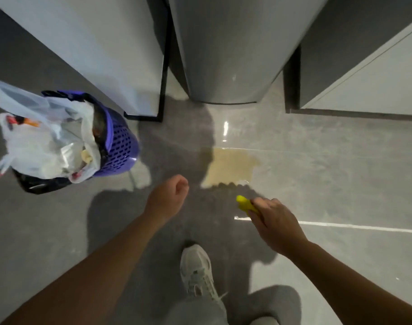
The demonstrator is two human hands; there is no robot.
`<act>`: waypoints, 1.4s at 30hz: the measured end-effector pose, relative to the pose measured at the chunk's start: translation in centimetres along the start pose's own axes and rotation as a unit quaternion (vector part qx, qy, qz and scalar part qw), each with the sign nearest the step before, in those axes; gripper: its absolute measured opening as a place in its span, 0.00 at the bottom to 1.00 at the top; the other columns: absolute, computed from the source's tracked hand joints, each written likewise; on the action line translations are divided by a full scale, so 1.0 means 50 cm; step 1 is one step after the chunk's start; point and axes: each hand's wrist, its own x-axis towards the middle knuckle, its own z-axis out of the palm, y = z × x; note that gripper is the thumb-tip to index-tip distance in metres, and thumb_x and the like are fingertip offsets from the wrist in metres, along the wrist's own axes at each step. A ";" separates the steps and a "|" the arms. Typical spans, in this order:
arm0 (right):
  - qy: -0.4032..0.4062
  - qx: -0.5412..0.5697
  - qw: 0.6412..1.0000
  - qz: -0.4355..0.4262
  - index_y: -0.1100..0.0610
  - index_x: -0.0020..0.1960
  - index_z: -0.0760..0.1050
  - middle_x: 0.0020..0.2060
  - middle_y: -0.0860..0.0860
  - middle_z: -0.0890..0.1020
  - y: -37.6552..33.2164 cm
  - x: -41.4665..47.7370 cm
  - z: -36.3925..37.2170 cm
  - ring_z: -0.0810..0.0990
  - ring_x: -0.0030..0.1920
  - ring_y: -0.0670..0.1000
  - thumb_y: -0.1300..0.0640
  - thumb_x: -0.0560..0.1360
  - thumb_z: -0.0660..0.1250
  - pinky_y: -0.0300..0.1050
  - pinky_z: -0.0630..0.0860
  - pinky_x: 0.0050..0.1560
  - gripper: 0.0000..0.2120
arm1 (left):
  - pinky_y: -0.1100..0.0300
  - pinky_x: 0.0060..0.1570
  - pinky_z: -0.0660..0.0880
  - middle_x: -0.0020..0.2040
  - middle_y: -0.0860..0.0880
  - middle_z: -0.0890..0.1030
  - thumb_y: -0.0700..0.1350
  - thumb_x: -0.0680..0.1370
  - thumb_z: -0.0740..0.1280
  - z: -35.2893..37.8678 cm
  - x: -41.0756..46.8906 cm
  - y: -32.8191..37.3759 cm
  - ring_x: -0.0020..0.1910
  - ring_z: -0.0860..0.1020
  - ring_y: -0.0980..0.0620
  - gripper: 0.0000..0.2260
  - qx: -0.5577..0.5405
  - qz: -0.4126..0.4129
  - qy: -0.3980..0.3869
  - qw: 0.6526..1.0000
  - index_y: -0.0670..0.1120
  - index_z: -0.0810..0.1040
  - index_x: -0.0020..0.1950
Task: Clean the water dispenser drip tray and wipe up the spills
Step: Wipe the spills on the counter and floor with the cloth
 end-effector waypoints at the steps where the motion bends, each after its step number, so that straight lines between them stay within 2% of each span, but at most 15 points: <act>1: 0.011 -0.026 0.999 -0.022 0.52 0.47 0.73 0.35 0.50 0.79 0.036 0.012 0.050 0.73 0.36 0.56 0.46 0.84 0.61 0.48 0.65 0.36 0.12 | 0.53 0.50 0.78 0.51 0.48 0.87 0.46 0.80 0.69 0.038 0.035 -0.037 0.51 0.84 0.44 0.07 0.011 0.006 0.012 1.000 0.48 0.82 0.58; 6: 0.024 -0.053 0.993 -0.104 0.54 0.50 0.79 0.38 0.52 0.79 0.180 0.055 0.244 0.74 0.39 0.59 0.53 0.79 0.66 0.52 0.70 0.39 0.06 | 0.48 0.57 0.78 0.61 0.44 0.82 0.47 0.80 0.69 0.184 0.203 -0.180 0.59 0.81 0.39 0.14 0.118 0.073 0.035 0.990 0.45 0.80 0.64; 9: -0.030 -0.029 0.997 -0.064 0.51 0.60 0.78 0.47 0.50 0.83 0.234 0.089 0.293 0.76 0.45 0.56 0.48 0.73 0.64 0.53 0.74 0.44 0.17 | 0.43 0.65 0.73 0.68 0.39 0.77 0.50 0.79 0.66 0.230 0.283 -0.232 0.65 0.76 0.36 0.21 0.208 0.154 0.099 0.961 0.41 0.78 0.69; 11: -0.030 -0.023 0.998 -0.046 0.50 0.62 0.77 0.49 0.50 0.83 0.256 0.116 0.301 0.76 0.47 0.55 0.48 0.71 0.60 0.54 0.73 0.47 0.21 | 0.42 0.67 0.72 0.71 0.38 0.75 0.52 0.79 0.64 0.245 0.315 -0.257 0.68 0.73 0.35 0.25 0.235 0.179 0.131 0.946 0.40 0.75 0.72; 15: 0.058 -0.063 0.995 -0.053 0.51 0.61 0.76 0.48 0.49 0.82 0.296 0.192 0.282 0.75 0.47 0.56 0.53 0.70 0.61 0.50 0.67 0.46 0.20 | 0.41 0.68 0.70 0.72 0.36 0.74 0.53 0.82 0.60 0.276 0.339 -0.299 0.69 0.72 0.35 0.26 0.252 0.227 0.171 0.925 0.39 0.73 0.74; 20: 0.164 -0.140 0.975 -0.050 0.54 0.61 0.78 0.50 0.52 0.82 0.334 0.294 0.234 0.73 0.48 0.60 0.60 0.66 0.69 0.51 0.63 0.45 0.22 | 0.37 0.71 0.68 0.73 0.35 0.74 0.53 0.82 0.59 0.290 0.345 -0.311 0.72 0.71 0.33 0.27 0.256 0.248 0.180 0.917 0.37 0.72 0.75; 23: 0.207 -0.160 0.965 -0.027 0.54 0.63 0.78 0.56 0.55 0.80 0.354 0.337 0.227 0.74 0.53 0.61 0.63 0.66 0.72 0.54 0.64 0.53 0.25 | 0.35 0.72 0.67 0.74 0.35 0.73 0.52 0.82 0.59 0.296 0.342 -0.308 0.74 0.70 0.33 0.27 0.255 0.248 0.186 0.916 0.37 0.71 0.76; 25: 0.217 -0.152 0.963 -0.041 0.58 0.63 0.79 0.58 0.59 0.79 0.362 0.349 0.246 0.76 0.54 0.65 0.65 0.68 0.72 0.57 0.68 0.56 0.22 | 0.35 0.72 0.66 0.74 0.35 0.73 0.51 0.82 0.59 0.299 0.343 -0.310 0.74 0.70 0.33 0.26 0.252 0.249 0.195 0.915 0.37 0.70 0.76; 27: 0.198 -0.106 0.973 -0.053 0.61 0.64 0.78 0.59 0.62 0.78 0.370 0.356 0.271 0.77 0.57 0.68 0.65 0.75 0.70 0.61 0.71 0.61 0.18 | 0.36 0.73 0.66 0.74 0.35 0.73 0.52 0.82 0.59 0.302 0.347 -0.315 0.74 0.70 0.33 0.27 0.250 0.250 0.202 0.913 0.38 0.70 0.76; 29: 0.158 -0.055 0.986 -0.019 0.62 0.73 0.71 0.67 0.62 0.75 0.376 0.362 0.291 0.73 0.68 0.67 0.61 0.80 0.64 0.66 0.64 0.72 0.21 | 0.36 0.73 0.66 0.74 0.35 0.73 0.52 0.82 0.59 0.304 0.352 -0.320 0.74 0.70 0.34 0.27 0.251 0.255 0.208 0.910 0.38 0.70 0.77; 32: 0.093 -0.071 0.992 0.039 0.59 0.84 0.51 0.83 0.57 0.57 0.383 0.374 0.309 0.53 0.82 0.62 0.49 0.85 0.54 0.65 0.47 0.79 0.31 | 0.37 0.73 0.65 0.75 0.36 0.72 0.52 0.82 0.59 0.304 0.357 -0.324 0.74 0.69 0.34 0.27 0.255 0.255 0.213 0.908 0.39 0.69 0.77; 35: 0.043 -0.151 0.986 0.049 0.55 0.84 0.42 0.84 0.54 0.43 0.375 0.367 0.323 0.41 0.83 0.61 0.37 0.83 0.43 0.63 0.41 0.80 0.36 | 0.38 0.75 0.64 0.75 0.37 0.71 0.53 0.82 0.59 0.306 0.357 -0.325 0.75 0.68 0.35 0.27 0.264 0.250 0.212 0.907 0.40 0.68 0.78; 37: 0.021 -0.172 0.984 0.034 0.54 0.84 0.41 0.84 0.55 0.43 0.370 0.341 0.326 0.40 0.83 0.61 0.37 0.81 0.40 0.65 0.43 0.81 0.37 | 0.38 0.75 0.63 0.76 0.37 0.71 0.53 0.82 0.59 0.305 0.357 -0.327 0.75 0.68 0.35 0.27 0.266 0.247 0.207 0.909 0.40 0.68 0.78; 39: 0.000 -0.182 0.983 0.011 0.55 0.84 0.44 0.84 0.56 0.45 0.375 0.302 0.332 0.42 0.83 0.62 0.37 0.81 0.42 0.67 0.49 0.80 0.37 | 0.36 0.74 0.63 0.76 0.37 0.71 0.53 0.82 0.59 0.304 0.357 -0.326 0.75 0.67 0.35 0.27 0.264 0.246 0.202 0.911 0.40 0.68 0.78; 42: -0.014 -0.179 0.984 -0.014 0.59 0.83 0.55 0.82 0.60 0.55 0.366 0.228 0.360 0.53 0.81 0.66 0.38 0.81 0.51 0.73 0.60 0.75 0.37 | 0.35 0.72 0.65 0.76 0.37 0.71 0.52 0.82 0.60 0.303 0.356 -0.322 0.75 0.68 0.35 0.27 0.262 0.246 0.200 0.912 0.41 0.68 0.78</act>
